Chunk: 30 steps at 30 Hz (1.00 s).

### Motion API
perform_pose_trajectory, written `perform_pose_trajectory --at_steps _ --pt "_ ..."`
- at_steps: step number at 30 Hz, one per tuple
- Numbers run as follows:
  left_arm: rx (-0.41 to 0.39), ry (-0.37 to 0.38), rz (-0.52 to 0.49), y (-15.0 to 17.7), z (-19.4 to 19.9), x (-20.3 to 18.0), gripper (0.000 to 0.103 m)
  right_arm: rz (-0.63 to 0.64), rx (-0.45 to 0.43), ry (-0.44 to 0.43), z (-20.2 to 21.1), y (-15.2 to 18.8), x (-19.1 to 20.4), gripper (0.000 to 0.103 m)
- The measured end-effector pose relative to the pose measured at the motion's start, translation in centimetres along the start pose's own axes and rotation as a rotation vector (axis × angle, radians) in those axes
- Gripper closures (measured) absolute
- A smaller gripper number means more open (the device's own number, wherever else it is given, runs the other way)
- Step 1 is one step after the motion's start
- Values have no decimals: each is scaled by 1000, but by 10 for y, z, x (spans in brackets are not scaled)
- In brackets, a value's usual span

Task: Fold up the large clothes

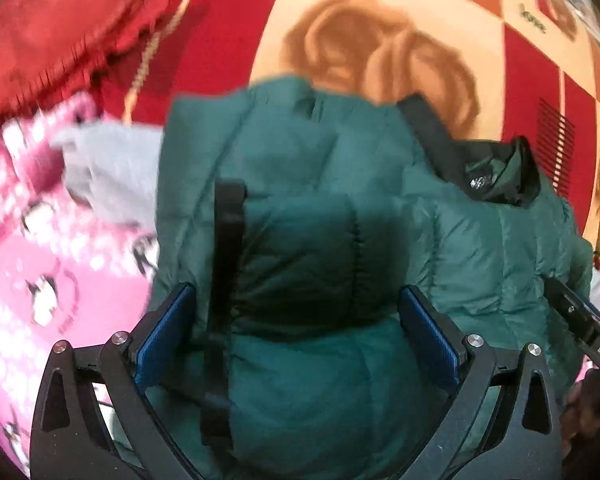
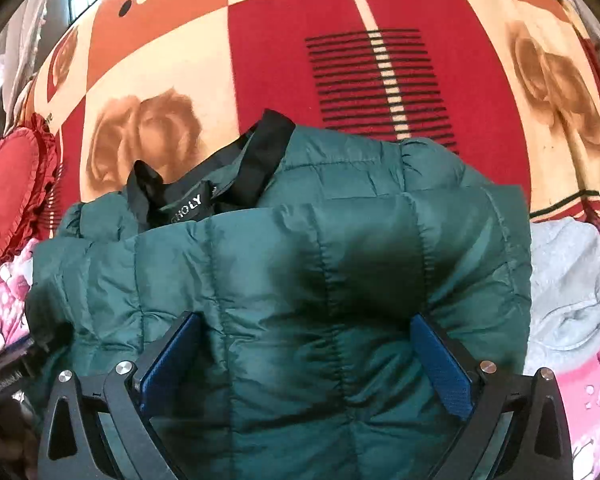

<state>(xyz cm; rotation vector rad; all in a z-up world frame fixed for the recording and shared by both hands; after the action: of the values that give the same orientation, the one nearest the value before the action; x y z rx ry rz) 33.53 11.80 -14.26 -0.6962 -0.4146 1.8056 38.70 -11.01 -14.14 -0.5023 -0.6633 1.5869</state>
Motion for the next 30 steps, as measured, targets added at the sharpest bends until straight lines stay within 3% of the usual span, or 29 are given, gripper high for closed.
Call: perform_pose_trajectory --at_steps 5,10,14,20,26,30 --pt "-32 2 18 -9 12 8 1 19 -72 14 31 -11 -6 0" --pt "-37 47 38 -6 39 12 1 28 -66 35 72 2 -12 0" --pt "-15 102 6 6 62 6 1 45 -16 45 101 30 -30 0" --pt "-57 82 -179 37 116 17 1 101 64 39 141 81 -63 0" --pt "0 73 -118 81 150 76 1 59 162 -22 176 144 -106 0" --pt "57 37 -130 123 162 102 1 111 216 7 186 189 -127 0"
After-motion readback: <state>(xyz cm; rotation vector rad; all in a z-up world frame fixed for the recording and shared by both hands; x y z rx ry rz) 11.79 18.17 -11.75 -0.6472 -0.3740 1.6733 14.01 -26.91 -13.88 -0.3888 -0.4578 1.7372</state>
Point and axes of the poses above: each gripper's, at about its wrist camera, not at the fingertips, and z roughly against the way its jaws point, x to its left, y to its underside, the point moved 9 cm from there along -z, roughly the way its jaws point, and after that the axes turned 3 degrees about y, right-handed, at the moved point
